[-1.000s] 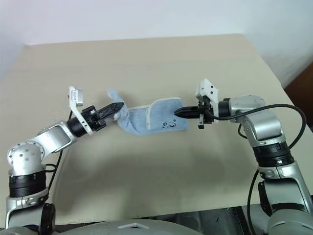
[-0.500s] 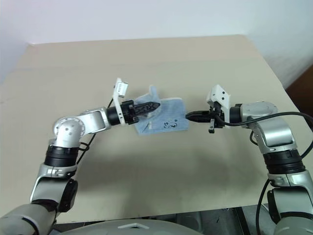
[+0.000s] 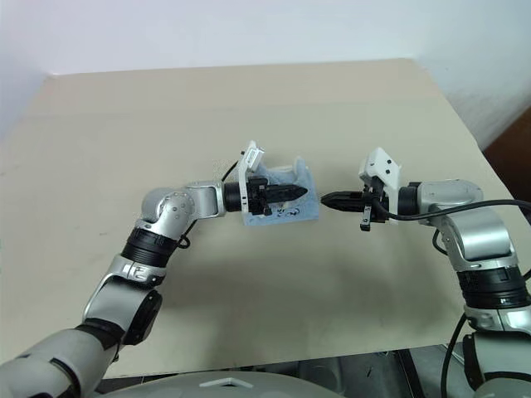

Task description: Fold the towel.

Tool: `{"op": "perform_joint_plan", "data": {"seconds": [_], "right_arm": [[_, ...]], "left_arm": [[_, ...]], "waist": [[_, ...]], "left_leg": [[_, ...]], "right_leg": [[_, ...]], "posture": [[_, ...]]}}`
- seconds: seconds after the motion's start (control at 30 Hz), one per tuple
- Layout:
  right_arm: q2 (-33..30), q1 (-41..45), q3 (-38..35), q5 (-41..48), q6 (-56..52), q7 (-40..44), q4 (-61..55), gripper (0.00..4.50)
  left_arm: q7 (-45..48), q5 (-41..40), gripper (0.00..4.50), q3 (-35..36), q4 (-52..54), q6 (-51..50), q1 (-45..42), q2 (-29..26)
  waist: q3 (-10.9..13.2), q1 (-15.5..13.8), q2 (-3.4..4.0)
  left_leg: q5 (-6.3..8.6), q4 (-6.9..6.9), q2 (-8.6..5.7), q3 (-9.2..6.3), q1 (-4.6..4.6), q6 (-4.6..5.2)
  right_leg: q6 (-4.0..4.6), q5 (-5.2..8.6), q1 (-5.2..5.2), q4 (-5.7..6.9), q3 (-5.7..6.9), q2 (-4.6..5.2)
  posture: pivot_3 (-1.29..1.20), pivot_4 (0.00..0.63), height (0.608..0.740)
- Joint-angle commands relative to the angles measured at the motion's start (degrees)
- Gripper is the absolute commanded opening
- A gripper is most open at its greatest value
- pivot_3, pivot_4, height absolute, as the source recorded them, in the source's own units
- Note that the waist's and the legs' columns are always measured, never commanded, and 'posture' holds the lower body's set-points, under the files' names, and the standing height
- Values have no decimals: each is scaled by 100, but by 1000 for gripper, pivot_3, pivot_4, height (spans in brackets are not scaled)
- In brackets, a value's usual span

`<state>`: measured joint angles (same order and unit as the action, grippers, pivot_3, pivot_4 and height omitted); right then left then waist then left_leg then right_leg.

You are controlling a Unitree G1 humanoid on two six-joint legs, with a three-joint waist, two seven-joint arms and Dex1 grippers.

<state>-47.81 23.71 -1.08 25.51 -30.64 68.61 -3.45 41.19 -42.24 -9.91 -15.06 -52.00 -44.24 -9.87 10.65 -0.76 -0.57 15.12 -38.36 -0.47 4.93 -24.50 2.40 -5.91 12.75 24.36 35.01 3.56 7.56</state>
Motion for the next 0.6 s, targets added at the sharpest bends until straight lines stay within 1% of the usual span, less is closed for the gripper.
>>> {"op": "perform_joint_plan", "data": {"seconds": [0.03, 0.43, 0.47, 0.5, 0.6], "right_arm": [[-86, -34, -227, 133, -21, -47, -282, 0], [-144, -114, -220, 170, -77, -118, -367, 0], [-150, -128, -226, 178, -91, -122, -391, 0], [-153, -135, -228, 184, -106, -126, -410, 0], [-161, -143, -226, 188, -128, -129, -431, 0]], "left_arm": [[256, 293, 41, -19, -121, 264, -178, 97], [567, 712, 41, 69, -385, 418, -225, 495], [595, 734, 513, 59, -399, 394, -234, 519], [610, 765, 666, 45, -405, 389, -242, 533], [638, 815, 1630, 73, -418, 355, -286, 555]], "waist": [[0, -6, 0], [1, -1, -1], [1, -1, -1], [1, -1, -1], [1, -1, -1]], "left_leg": [[9, 0, 0, 0, 0, 15], [10, -5, 0, -1, -1, 18], [10, -6, 0, -1, -1, 18], [11, -7, 0, -2, -1, 18], [12, -13, 0, -2, -1, 20]], "right_leg": [[0, 0, 0, 0, 0, 0], [0, 0, 0, 3, 1, 2], [-1, 0, 0, 4, 1, 2], [-1, -1, 0, 6, 1, 2], [-1, -1, 0, 9, 1, 2]], "posture": [[0, 150, 740], [0, 150, 740], [0, 150, 740], [0, 150, 740], [0, 150, 740]]}}
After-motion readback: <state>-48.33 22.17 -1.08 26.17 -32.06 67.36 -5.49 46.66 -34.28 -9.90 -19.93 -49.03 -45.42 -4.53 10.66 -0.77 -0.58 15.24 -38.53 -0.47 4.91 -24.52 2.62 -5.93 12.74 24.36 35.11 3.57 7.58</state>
